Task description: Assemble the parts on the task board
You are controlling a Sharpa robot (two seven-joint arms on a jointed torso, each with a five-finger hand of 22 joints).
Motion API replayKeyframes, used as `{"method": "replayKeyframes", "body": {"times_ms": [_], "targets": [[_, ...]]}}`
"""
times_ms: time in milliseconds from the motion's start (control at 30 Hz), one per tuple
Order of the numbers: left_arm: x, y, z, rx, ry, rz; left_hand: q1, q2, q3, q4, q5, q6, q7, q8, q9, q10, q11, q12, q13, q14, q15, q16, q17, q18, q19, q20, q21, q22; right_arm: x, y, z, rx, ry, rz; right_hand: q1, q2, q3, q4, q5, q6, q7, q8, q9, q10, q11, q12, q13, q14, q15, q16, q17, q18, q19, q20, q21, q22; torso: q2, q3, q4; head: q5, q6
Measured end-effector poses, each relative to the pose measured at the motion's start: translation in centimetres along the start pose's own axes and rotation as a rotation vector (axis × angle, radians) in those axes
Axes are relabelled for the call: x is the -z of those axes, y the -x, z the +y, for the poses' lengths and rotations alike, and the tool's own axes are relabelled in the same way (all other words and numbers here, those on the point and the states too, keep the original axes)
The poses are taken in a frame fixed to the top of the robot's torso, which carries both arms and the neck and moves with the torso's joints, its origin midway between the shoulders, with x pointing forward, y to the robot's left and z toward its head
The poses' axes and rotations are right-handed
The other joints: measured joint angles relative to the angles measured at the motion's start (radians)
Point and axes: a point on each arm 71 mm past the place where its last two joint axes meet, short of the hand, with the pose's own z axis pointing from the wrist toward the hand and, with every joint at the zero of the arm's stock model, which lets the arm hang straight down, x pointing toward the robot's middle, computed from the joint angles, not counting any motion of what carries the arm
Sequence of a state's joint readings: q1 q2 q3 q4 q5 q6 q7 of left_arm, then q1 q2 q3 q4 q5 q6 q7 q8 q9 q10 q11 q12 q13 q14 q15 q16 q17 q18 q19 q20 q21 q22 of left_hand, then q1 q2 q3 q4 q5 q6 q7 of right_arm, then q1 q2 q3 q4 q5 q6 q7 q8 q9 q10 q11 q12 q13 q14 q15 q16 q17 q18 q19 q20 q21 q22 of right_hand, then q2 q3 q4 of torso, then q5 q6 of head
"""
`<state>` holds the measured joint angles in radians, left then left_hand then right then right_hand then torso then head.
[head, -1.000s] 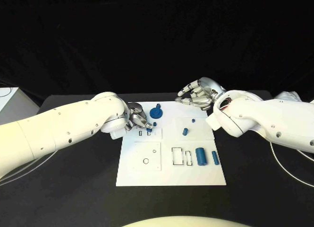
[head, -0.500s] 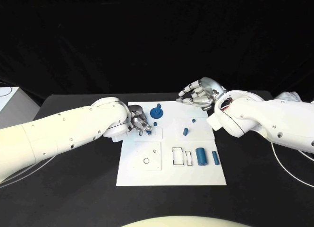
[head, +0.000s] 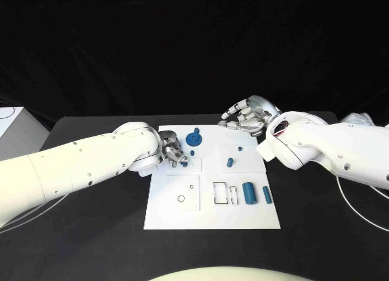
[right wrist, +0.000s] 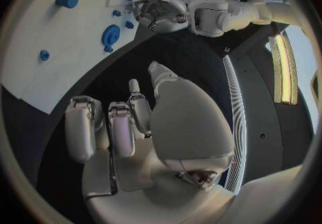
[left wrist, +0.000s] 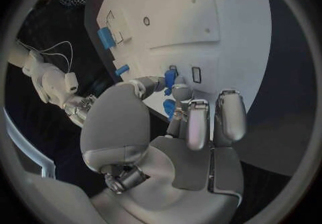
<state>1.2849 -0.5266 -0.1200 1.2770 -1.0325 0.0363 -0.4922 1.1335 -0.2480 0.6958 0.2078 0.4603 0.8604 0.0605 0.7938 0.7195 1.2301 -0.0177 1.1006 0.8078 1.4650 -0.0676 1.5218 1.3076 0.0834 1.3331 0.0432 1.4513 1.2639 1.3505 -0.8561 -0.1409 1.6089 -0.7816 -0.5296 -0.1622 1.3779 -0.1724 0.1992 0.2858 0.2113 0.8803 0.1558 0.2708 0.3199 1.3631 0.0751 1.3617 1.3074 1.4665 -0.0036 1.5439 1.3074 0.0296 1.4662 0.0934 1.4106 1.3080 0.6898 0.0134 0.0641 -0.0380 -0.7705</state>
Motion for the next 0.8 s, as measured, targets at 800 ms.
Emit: {"method": "replayKeyframes", "body": {"times_ms": [800], "targets": [[0.06, -0.21, 0.08, -0.018, 0.001, 0.027, 0.003, 0.003, 0.000, 0.000, 0.000, 0.002, -0.002, 0.001, -0.003, 0.001, 0.002, 0.000, -0.002, 0.000, 0.000, 0.000, 0.000, 0.000, 0.004, -0.004, 0.000, 0.002, 0.00, -0.01, -0.05, 0.001, -0.002, 0.003, 0.000, 0.000, 0.000, 0.000, 0.005, -0.003, 0.003, 0.000, 0.000, 0.000, 0.000, -0.004, 0.000, 0.000, 0.000, 0.000, 0.001, 0.000, 0.000, 0.000, -0.004, 0.000, 0.000, -0.0004, 0.0007, -0.002, -0.005]]}}
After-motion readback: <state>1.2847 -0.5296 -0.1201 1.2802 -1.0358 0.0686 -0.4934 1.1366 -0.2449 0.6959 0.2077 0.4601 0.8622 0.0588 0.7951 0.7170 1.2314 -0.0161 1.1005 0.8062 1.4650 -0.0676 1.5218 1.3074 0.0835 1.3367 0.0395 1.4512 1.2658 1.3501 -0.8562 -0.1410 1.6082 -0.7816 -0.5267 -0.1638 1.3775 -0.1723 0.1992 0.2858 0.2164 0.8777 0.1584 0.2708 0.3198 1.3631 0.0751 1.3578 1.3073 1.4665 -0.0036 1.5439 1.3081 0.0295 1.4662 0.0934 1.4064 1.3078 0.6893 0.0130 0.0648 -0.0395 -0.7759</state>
